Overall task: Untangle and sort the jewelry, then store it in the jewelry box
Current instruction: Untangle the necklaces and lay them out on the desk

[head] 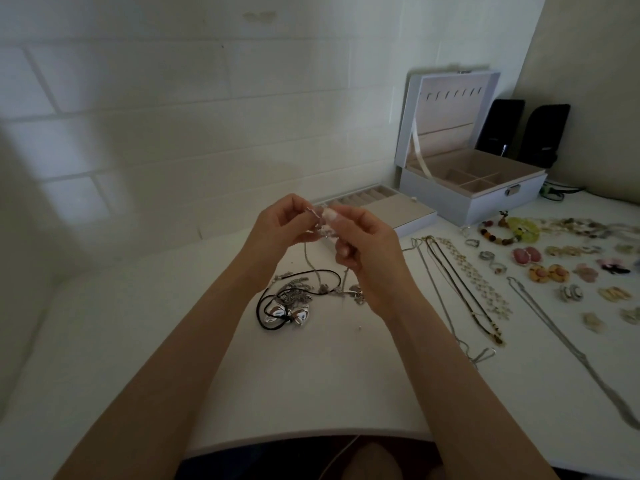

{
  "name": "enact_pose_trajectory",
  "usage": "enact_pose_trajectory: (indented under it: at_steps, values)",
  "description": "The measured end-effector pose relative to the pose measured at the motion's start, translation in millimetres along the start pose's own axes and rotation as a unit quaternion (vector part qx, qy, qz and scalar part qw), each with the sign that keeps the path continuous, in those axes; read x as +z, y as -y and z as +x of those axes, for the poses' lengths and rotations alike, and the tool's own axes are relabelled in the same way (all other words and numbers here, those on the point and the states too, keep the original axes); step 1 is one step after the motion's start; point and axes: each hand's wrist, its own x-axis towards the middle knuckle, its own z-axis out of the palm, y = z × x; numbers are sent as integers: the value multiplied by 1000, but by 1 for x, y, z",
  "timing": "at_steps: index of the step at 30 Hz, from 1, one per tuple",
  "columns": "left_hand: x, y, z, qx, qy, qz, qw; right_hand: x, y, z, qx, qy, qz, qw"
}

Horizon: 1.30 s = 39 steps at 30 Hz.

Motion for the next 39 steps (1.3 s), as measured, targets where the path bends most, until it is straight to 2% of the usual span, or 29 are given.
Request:
enact_pose_trajectory:
  at_steps: [3, 6, 10, 13, 17, 21, 23, 27, 30, 34, 39]
  values:
    - [-1, -1, 0, 11, 0, 10, 1000, -1, -2, -2, -1, 9, -73, 997]
    - [-1, -5, 0, 10, -18, -15, 1000, -1, -4, -1, -22, -29, -144, 989]
    - [-6, -6, 3, 15, -51, -32, 998, 0, -3, -2, -34, -42, -178, 982]
    - [-11, -6, 5, 17, -47, -57, 997, 0, 0, -4, -40, -33, -169, 984]
    - [-9, -8, 6, 0, 41, -135, 990, 3, 10, -10, -58, -30, -92, 994]
    - [-12, -16, 10, -42, 88, -306, 947, -1, 23, -19, -71, -20, -41, 996]
    - [-13, -21, 14, -35, 92, -326, 940, -6, 31, -24, -70, -12, -51, 996]
    - [-3, -30, 25, -22, 73, -298, 952, -17, 39, -33, -36, -21, -125, 991]
    - [16, -26, 31, -43, 76, -303, 949, -24, 36, -43, -6, -44, -179, 983]
    - [45, -8, 38, -92, 99, -335, 933, -33, 26, -63, -47, -93, -292, 951]
    - [75, 9, 45, -167, 75, -361, 914, -45, 16, -89, -82, -136, -381, 911]
